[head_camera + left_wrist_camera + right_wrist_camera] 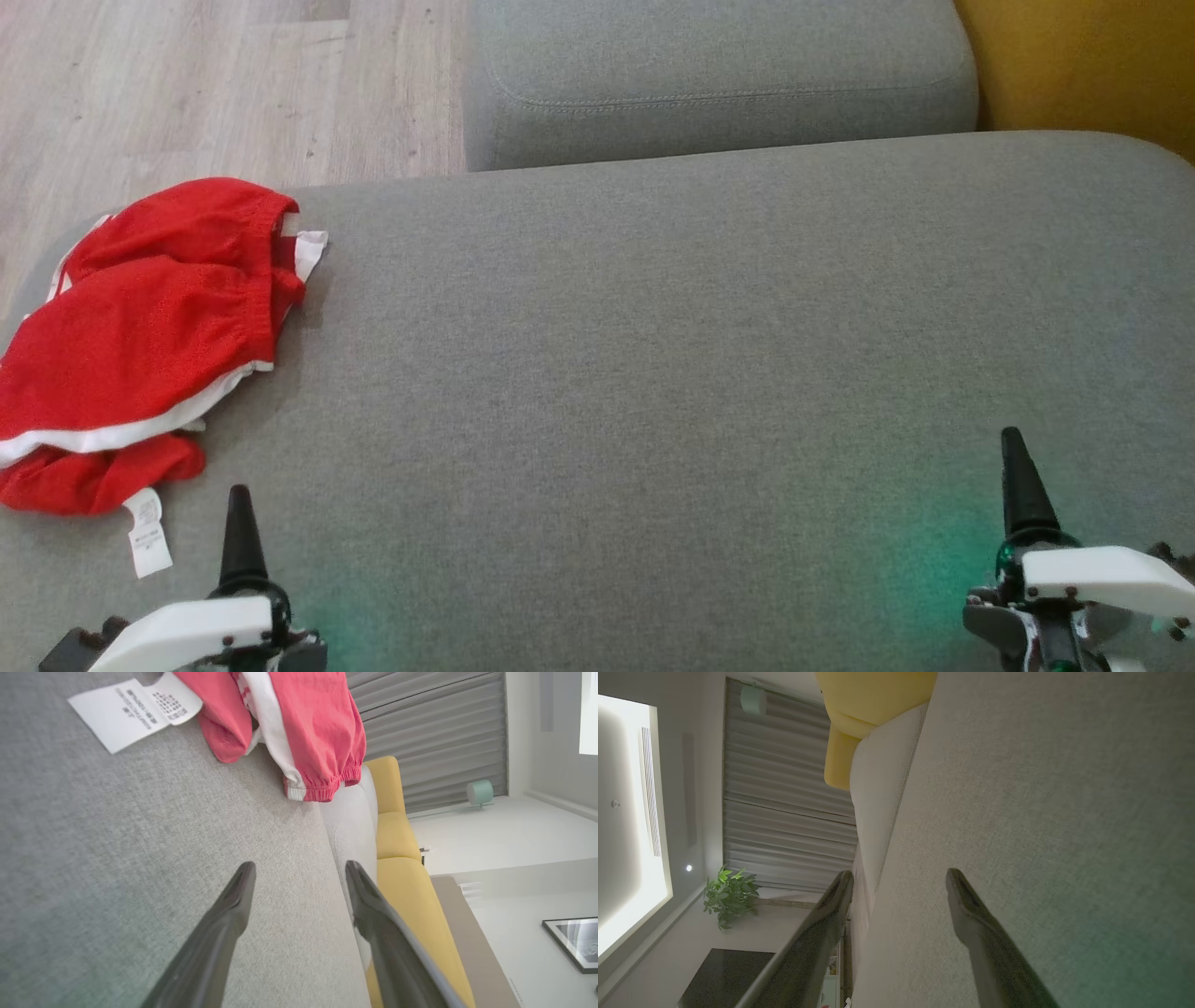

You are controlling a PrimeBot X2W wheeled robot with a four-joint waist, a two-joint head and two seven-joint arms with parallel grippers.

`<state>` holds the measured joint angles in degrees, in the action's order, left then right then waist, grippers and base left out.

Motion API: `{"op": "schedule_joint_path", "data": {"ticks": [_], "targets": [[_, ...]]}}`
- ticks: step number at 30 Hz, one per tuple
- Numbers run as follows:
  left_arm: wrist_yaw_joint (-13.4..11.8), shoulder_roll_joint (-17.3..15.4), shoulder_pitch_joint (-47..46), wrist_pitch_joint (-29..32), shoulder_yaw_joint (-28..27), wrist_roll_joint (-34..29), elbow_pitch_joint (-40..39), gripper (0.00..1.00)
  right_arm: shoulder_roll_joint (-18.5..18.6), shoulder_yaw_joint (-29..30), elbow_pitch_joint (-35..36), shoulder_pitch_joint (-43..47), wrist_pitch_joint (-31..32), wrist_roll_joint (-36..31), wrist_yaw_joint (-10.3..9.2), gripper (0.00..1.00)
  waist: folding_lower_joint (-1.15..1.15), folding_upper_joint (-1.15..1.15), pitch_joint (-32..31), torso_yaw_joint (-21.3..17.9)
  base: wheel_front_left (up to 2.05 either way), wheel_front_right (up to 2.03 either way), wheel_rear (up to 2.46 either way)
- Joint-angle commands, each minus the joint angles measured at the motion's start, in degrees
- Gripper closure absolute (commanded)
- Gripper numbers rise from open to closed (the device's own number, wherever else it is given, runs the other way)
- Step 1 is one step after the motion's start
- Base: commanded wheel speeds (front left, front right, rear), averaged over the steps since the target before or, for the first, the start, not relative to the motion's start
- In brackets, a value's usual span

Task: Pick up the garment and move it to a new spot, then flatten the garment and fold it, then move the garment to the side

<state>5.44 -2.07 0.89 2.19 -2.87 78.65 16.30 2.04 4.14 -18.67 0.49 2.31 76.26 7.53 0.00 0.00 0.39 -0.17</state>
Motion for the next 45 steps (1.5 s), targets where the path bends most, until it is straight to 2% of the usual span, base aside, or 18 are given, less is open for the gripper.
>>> {"op": "schedule_joint_path", "data": {"ticks": [1, 21, 45], "targets": [[-0.34, -0.39, -2.19, -0.63, 0.05, -2.16, -2.54, 0.00, 0.35, -0.74, 2.38, -2.97, -0.73, -2.37, -0.01, 0.00, 0.00, 0.00, -0.01, 0.02, 0.00, 0.00, 0.00], [-3.91, -0.48, -1.92, -4.03, 2.84, -18.82, -6.32, 0.00, 0.45, -4.01, 4.62, -3.67, -4.13, -18.13, -0.02, 0.00, 0.00, 0.00, 0.23, 0.26, 0.00, 0.00, 0.00], [-6.51, -0.58, -1.98, -8.11, 5.63, -37.73, -10.41, 0.00, 0.57, -7.94, 6.49, -4.37, -8.22, -36.49, -0.02, 0.00, 0.00, 0.00, 0.70, 0.60, 0.00, 0.00, 0.00]]}}
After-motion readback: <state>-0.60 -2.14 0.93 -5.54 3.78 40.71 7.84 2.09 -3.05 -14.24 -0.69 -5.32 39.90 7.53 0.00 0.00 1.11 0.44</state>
